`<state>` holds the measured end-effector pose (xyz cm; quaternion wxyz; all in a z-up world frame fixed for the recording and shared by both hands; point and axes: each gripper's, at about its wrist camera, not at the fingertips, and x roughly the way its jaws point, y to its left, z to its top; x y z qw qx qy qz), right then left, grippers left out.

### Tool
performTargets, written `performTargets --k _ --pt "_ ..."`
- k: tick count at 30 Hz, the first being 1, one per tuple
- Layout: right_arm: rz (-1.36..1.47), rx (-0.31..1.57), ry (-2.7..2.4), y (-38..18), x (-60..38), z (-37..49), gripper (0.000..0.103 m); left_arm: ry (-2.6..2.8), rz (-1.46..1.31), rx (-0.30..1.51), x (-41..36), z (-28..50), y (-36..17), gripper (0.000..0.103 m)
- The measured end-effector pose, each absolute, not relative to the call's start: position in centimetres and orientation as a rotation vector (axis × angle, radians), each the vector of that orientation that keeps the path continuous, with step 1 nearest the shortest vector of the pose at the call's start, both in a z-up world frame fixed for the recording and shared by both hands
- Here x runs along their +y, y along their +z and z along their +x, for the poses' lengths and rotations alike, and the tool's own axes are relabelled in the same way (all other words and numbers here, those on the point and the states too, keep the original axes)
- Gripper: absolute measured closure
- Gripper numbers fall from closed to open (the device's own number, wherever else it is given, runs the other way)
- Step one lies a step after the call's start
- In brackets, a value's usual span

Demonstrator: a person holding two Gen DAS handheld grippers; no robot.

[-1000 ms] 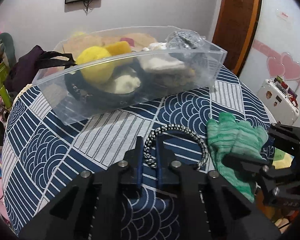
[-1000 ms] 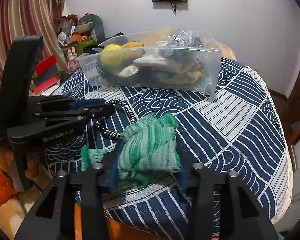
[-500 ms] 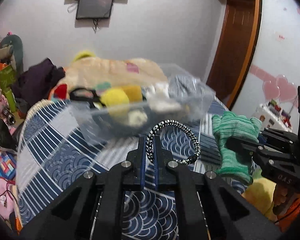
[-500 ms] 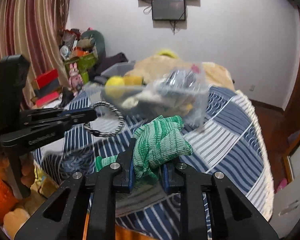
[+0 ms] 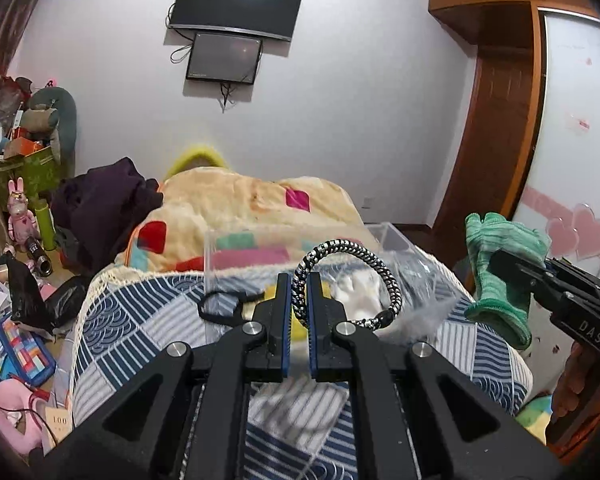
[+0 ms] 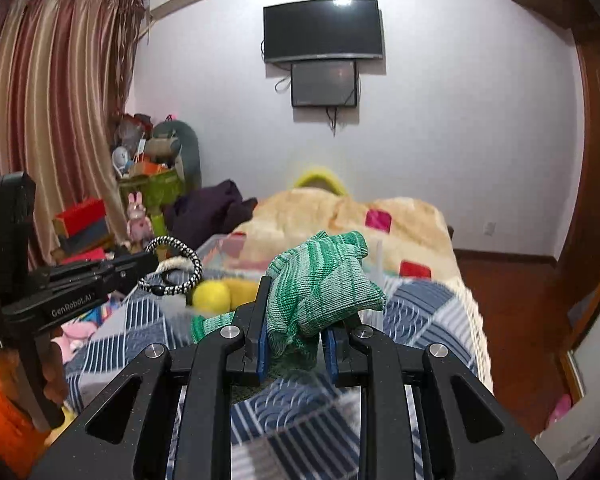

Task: Organize soft objects
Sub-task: 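Grasp the black-white bracelet with the left tool while the right grasps the green glove, then release the bracelet and green glove into the clear box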

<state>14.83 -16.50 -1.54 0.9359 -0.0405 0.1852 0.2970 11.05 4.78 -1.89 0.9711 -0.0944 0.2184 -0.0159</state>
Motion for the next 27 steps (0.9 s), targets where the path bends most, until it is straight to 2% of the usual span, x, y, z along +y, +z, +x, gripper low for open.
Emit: performTargets --k 10,27 --pt "-0.088 0.421 0.61 -2.4 -14.3 18.3 0.084 -0.021 -0.199 0.476 5.1 15.0 -2.5 0.097" --pt "-0.226 0.593 0.628 -6.9 -11.5 21.6 0.083 -0.042 -0.12 0.629 2.4 20.0 -7.3 0.097"
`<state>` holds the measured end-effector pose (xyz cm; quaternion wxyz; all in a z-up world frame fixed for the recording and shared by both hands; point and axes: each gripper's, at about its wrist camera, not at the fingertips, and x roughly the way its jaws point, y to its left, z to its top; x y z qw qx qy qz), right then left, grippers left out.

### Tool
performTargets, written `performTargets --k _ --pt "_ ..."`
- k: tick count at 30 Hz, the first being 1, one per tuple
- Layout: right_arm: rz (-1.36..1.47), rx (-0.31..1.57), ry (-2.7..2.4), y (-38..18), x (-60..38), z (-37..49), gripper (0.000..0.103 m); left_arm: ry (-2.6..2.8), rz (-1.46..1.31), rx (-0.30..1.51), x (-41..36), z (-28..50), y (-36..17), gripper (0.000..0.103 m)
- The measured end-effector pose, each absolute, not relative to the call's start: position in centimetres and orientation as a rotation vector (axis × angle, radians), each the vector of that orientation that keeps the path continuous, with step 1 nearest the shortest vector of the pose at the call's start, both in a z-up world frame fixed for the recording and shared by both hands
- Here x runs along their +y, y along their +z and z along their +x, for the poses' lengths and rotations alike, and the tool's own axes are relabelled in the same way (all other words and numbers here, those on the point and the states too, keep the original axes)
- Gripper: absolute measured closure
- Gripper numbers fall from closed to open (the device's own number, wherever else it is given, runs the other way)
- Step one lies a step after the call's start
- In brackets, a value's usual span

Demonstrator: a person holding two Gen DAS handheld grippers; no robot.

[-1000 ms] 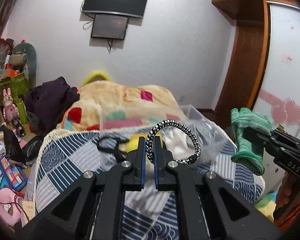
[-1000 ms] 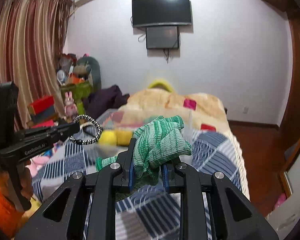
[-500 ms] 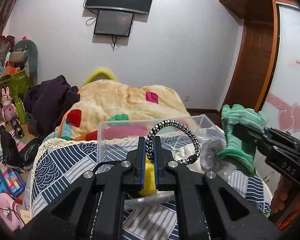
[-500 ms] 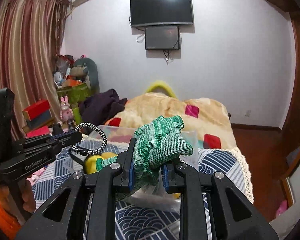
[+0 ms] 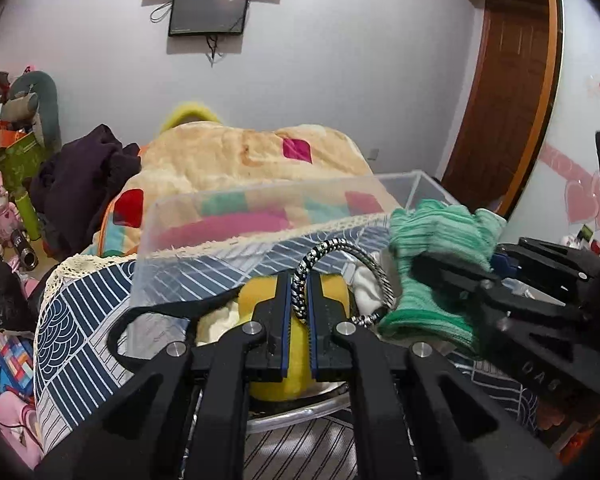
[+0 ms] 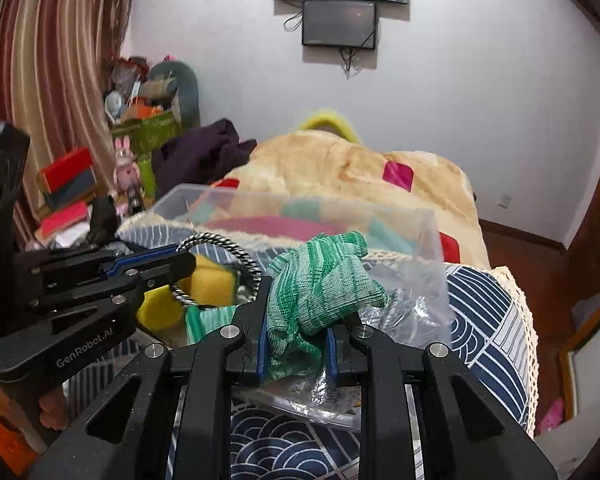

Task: Organize soft objects
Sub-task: 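Release the bracelet and green glove into the clear box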

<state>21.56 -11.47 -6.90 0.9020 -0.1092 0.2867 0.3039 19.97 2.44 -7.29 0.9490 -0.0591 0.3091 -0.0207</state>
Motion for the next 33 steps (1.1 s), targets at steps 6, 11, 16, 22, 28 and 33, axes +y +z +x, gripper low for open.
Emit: performTargets --k 6,11,16,22,28,33 --pt "-0.218 0.627 0.633 -6.7 -12.0 21.5 0.078 -0.039 -0.1 0.639 1.9 19.4 -7.4 0.093" --pt "-0.221 0.611 0.641 -5.9 -12.4 20.5 0.055 -0.073 -0.158 0.63 2.7 18.3 -6.8 0.077" --pt "-0.221 0.554 0.647 -4.5 -13.3 18.8 0.054 -0.084 -0.161 0.591 2.7 16.6 -5.2 0.077" --pt "-0.165 0.468 0.647 -1.8 -15.1 16.9 0.054 -0.095 -0.164 0.508 2.7 13.5 -2.1 0.074" --pt "-0.112 0.382 0.641 0.4 -16.5 14.4 0.054 -0.09 -0.125 0.393 1.8 9.3 1.3 0.057" --pt "-0.079 0.313 0.625 1.5 -17.3 12.3 0.025 -0.077 -0.08 0.313 0.7 5.8 3.0 0.032"
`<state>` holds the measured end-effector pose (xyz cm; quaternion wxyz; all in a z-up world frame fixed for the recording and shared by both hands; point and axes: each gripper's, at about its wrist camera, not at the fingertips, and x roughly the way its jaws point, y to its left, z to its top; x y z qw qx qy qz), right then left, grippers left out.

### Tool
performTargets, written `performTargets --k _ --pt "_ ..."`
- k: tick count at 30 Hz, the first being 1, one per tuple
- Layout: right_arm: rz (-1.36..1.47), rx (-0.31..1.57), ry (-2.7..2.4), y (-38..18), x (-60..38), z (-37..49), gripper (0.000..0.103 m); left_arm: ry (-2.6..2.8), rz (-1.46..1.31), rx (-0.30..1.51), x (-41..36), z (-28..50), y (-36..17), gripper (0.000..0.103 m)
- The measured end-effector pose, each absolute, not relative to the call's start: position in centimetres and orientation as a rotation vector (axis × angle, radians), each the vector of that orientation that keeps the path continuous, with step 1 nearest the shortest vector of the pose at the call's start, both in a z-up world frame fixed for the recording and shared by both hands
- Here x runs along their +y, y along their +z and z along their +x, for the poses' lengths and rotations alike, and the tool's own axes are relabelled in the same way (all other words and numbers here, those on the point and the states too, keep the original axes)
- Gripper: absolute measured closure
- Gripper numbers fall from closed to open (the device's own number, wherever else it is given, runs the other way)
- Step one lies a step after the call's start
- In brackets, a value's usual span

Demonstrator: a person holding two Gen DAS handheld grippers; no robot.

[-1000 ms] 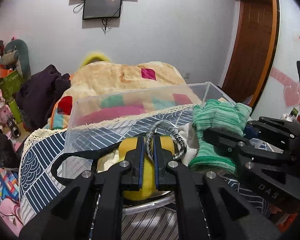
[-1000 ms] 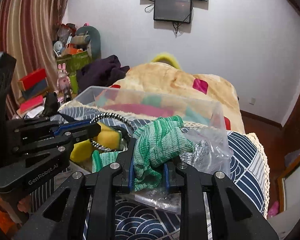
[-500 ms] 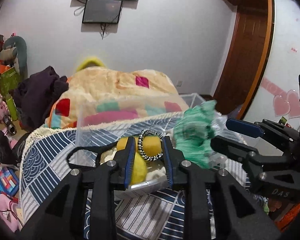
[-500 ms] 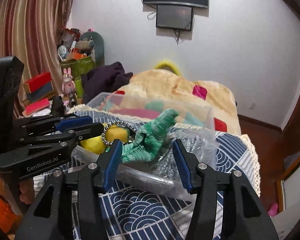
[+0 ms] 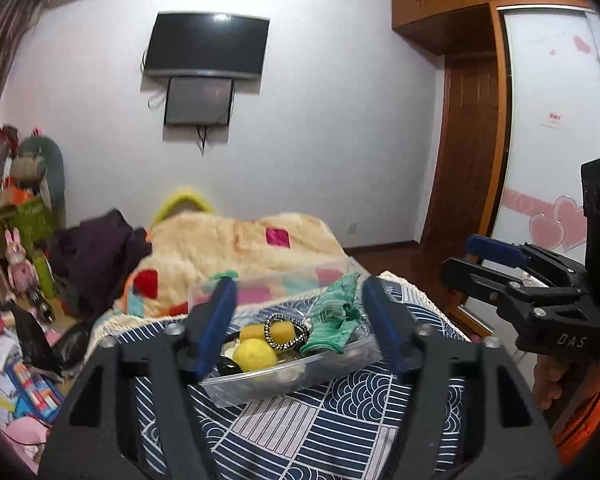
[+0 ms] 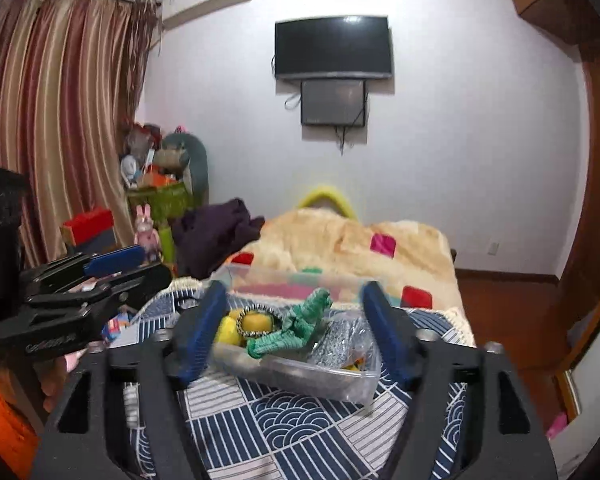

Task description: Organize soft objects

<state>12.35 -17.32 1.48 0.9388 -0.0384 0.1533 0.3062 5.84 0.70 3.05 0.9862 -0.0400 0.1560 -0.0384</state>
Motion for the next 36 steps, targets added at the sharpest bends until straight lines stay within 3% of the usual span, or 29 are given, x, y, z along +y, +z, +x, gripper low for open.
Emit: performTargets --k 6,11,36 --pt "-0.072 0.269 0.62 1.7 -17.5 10.7 0.017 -0.084 -0.089 0.279 0.4 3.4 3.6 0.015" --pt "-0.049 0.244 0.611 1.1 -18.0 9.7 0.001 -0.068 -0.082 0.263 0.2 2.8 3.2 0.008" --pt "-0.036 0.268 0.585 -0.6 -19.0 8.9 0.0 -0.051 -0.065 0.281 -0.4 2.5 1.3 0.003"
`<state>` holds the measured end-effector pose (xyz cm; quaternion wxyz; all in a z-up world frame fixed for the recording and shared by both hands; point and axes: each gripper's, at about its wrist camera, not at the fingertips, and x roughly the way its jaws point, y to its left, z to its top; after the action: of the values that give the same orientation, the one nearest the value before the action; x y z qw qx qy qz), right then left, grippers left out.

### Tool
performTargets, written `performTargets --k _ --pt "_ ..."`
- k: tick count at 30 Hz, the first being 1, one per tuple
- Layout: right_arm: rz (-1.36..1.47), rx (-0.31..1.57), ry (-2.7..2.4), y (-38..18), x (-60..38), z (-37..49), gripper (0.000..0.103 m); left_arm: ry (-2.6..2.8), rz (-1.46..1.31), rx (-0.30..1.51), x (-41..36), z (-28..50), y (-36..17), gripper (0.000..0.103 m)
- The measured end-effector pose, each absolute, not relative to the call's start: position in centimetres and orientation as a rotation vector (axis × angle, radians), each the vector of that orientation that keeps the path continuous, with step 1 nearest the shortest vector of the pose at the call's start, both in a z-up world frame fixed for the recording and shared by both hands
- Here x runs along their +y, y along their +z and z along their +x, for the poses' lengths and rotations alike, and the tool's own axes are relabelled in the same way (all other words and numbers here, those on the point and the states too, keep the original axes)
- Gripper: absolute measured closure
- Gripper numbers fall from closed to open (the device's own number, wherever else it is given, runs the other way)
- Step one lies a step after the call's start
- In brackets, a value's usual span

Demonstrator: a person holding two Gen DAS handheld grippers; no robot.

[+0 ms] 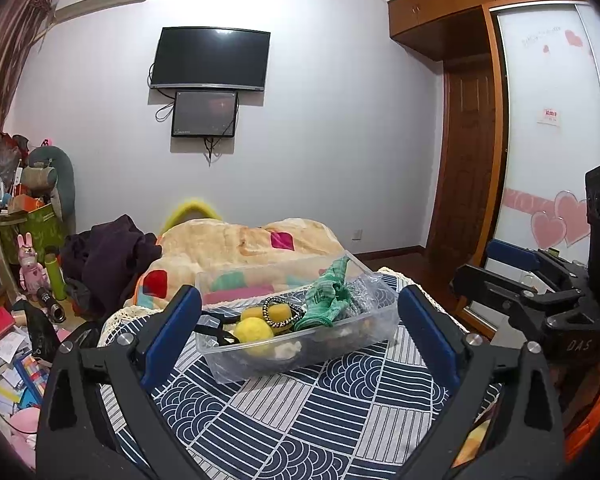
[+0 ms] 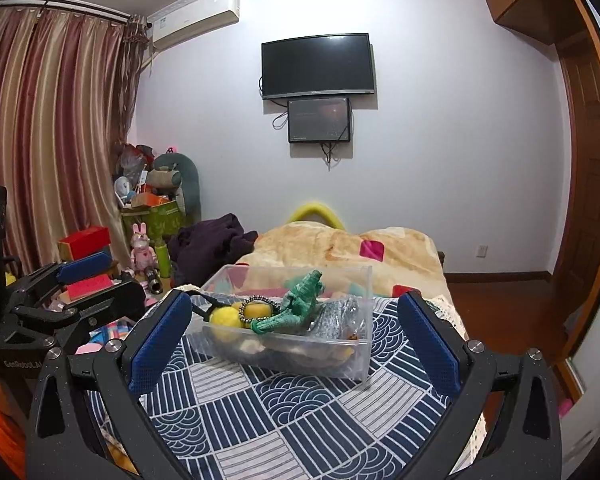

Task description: Organize soft objects

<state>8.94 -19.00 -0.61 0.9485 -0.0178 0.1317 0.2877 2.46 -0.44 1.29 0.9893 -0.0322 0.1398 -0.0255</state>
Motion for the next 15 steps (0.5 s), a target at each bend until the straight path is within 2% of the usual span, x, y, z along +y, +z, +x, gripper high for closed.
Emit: performTargets --k 15 --pt "-0.04 0.273 0.597 -0.5 -18.6 8.42 0.0 -0.048 -0.07 0.278 -0.26 2.31 1.34 0.002"
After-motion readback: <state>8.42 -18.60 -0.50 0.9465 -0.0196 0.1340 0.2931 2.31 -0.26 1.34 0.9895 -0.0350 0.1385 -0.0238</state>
